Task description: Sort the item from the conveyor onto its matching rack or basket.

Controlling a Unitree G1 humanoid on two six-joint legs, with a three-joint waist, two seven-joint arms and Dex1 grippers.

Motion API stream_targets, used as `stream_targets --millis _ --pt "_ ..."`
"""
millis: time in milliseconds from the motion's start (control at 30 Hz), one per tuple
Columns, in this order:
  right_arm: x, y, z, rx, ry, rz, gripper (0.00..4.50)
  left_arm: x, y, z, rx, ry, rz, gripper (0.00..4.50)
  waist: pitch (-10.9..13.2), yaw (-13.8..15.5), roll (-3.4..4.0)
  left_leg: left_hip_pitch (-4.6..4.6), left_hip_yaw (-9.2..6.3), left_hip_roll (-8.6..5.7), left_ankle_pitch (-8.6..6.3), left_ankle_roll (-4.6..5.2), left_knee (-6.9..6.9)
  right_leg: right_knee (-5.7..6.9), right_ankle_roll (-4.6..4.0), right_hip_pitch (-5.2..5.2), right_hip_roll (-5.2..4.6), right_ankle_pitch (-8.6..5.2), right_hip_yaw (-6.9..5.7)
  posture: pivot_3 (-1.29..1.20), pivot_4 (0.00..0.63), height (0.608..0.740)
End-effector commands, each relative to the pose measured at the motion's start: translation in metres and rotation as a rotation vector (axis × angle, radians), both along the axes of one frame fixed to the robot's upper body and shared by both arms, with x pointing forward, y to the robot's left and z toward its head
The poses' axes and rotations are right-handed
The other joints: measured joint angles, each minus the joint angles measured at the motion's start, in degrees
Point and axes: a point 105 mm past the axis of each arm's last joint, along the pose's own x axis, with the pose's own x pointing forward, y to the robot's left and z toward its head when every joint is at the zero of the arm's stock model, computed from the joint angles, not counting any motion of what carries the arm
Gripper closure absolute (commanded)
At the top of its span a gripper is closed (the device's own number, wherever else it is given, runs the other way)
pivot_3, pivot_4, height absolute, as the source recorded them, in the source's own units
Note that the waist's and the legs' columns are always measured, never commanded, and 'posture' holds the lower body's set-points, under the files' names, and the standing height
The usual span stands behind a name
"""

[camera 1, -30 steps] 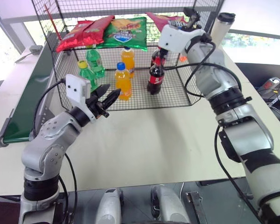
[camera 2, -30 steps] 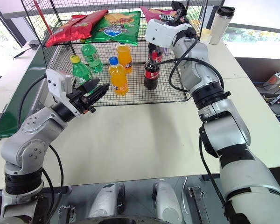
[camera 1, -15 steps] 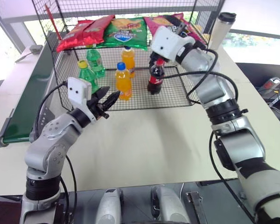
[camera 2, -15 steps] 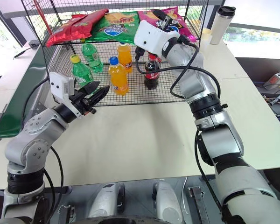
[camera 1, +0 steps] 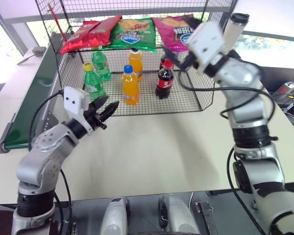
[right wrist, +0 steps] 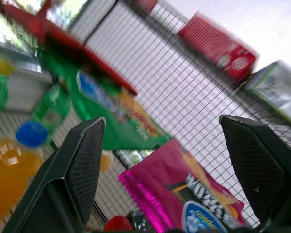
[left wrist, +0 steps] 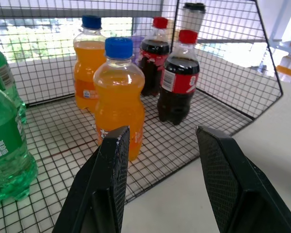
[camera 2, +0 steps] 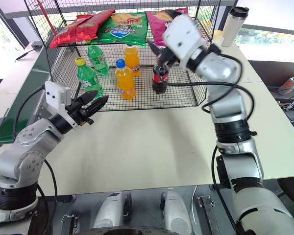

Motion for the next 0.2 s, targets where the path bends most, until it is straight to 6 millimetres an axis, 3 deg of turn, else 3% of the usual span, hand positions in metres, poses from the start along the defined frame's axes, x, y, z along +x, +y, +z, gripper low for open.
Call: stream_targets --millis 33,200 --pt "-0.034 -0.029 0.011 0.154 0.122 0.123 0.61 -0.011 0.009 0.014 0.027 -0.041 -0.006 2.26 0.0 0.16 0.0 0.0 -0.02 0.01 0.0 0.0 0.0 -0.02 -0.01 0.02 0.0 -0.01 -0.02 0.0 0.15 0.74" --pt "-0.052 -0.057 -0.047 0.153 0.461 0.143 0.61 -0.026 0.008 0.008 0.033 0.027 -0.043 2.26 -0.02 0.39 -0.03 0.01 0.0 0.0 -0.02 0.0 -0.01 -0.18 -0.22 0.1 -0.07 -0.13 -0.02 0.0 0.15 0.74"
